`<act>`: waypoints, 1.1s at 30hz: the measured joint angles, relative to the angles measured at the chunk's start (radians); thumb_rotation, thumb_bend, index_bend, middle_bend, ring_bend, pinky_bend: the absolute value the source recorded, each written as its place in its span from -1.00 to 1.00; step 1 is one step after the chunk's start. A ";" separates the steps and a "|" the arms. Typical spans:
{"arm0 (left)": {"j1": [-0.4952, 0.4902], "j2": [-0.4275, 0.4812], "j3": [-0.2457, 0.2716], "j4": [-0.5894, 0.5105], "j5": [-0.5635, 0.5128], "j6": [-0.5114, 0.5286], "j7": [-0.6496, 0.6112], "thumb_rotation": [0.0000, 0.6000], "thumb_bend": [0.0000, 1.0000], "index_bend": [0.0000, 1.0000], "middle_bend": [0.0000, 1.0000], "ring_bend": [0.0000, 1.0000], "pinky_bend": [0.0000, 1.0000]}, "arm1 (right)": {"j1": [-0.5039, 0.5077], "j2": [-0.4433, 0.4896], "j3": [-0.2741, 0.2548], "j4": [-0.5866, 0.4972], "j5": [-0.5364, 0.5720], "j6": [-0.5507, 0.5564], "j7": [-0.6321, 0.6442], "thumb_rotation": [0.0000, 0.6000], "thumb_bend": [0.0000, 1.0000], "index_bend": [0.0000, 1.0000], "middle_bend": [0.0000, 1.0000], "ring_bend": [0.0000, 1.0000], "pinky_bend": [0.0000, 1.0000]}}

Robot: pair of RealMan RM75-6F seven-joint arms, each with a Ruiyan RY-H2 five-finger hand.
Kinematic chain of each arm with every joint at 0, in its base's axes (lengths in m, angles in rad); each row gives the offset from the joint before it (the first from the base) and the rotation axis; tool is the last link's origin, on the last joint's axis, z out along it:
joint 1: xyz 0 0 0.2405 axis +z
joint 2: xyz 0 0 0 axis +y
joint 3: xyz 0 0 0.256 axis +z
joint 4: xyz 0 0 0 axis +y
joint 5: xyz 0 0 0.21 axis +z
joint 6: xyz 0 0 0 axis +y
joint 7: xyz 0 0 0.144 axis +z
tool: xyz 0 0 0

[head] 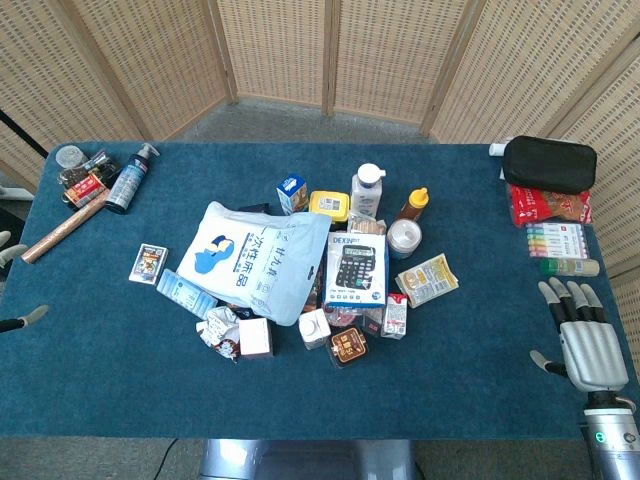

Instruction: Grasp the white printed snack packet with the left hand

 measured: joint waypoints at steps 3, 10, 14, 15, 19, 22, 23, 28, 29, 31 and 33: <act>-0.001 -0.002 0.004 -0.009 0.005 0.000 0.016 1.00 -1.00 -0.59 -1.00 -1.00 -0.43 | -0.002 0.004 -0.001 0.003 -0.003 0.004 0.010 1.00 -1.00 -1.00 -1.00 -1.00 -1.00; -0.005 -0.004 0.012 -0.028 0.014 -0.008 0.033 1.00 -1.00 -0.59 -1.00 -1.00 -0.43 | -0.006 0.013 0.002 0.010 0.000 0.009 0.041 1.00 -1.00 -1.00 -1.00 -1.00 -1.00; -0.019 -0.008 0.012 -0.031 0.030 -0.011 0.028 1.00 -1.00 -0.60 -1.00 -1.00 -0.43 | -0.010 0.018 0.003 0.004 -0.003 0.018 0.043 1.00 -1.00 -1.00 -1.00 -1.00 -1.00; -0.024 -0.009 0.013 -0.031 0.036 -0.012 0.028 1.00 -1.00 -0.60 -1.00 -1.00 -0.44 | -0.010 0.018 0.003 0.004 -0.003 0.019 0.041 1.00 -1.00 -1.00 -1.00 -1.00 -1.00; -0.062 -0.011 0.023 -0.030 0.085 -0.030 0.049 1.00 -1.00 -0.60 -1.00 -1.00 -0.48 | -0.010 0.018 0.001 0.000 -0.004 0.018 0.036 1.00 -1.00 -1.00 -1.00 -1.00 -1.00; -0.099 -0.013 0.038 -0.028 0.132 -0.055 0.065 1.00 -1.00 -0.68 -1.00 -1.00 -0.54 | -0.011 0.019 0.001 -0.004 -0.008 0.023 0.035 1.00 -1.00 -1.00 -1.00 -1.00 -1.00; -0.110 -0.013 0.044 -0.027 0.148 -0.062 0.066 1.00 -1.00 -0.71 -1.00 -1.00 -0.55 | -0.012 0.019 0.001 -0.005 -0.008 0.023 0.034 1.00 -1.00 -1.00 -1.00 -1.00 -1.00; -0.162 -0.027 0.083 -0.008 0.253 -0.068 0.066 1.00 -1.00 -0.71 -1.00 -1.00 -0.56 | -0.016 0.023 0.002 -0.007 -0.006 0.028 0.035 1.00 -1.00 -1.00 -1.00 -1.00 -1.00; -0.169 -0.029 0.091 -0.003 0.271 -0.065 0.062 1.00 -1.00 -0.71 -1.00 -1.00 -0.56 | -0.017 0.023 0.002 -0.007 -0.005 0.029 0.035 1.00 -1.00 -1.00 -1.00 -1.00 -1.00; -0.188 -0.031 0.115 0.004 0.307 -0.065 0.052 1.00 -1.00 -0.69 -1.00 -1.00 -0.56 | -0.018 0.023 0.003 -0.008 -0.003 0.032 0.036 1.00 -1.00 -1.00 -1.00 -1.00 -1.00; -0.205 -0.026 0.136 0.000 0.327 -0.076 0.047 1.00 -1.00 -0.69 -1.00 -1.00 -0.56 | -0.019 0.024 0.004 -0.011 -0.002 0.034 0.037 1.00 -1.00 -1.00 -1.00 -1.00 -1.00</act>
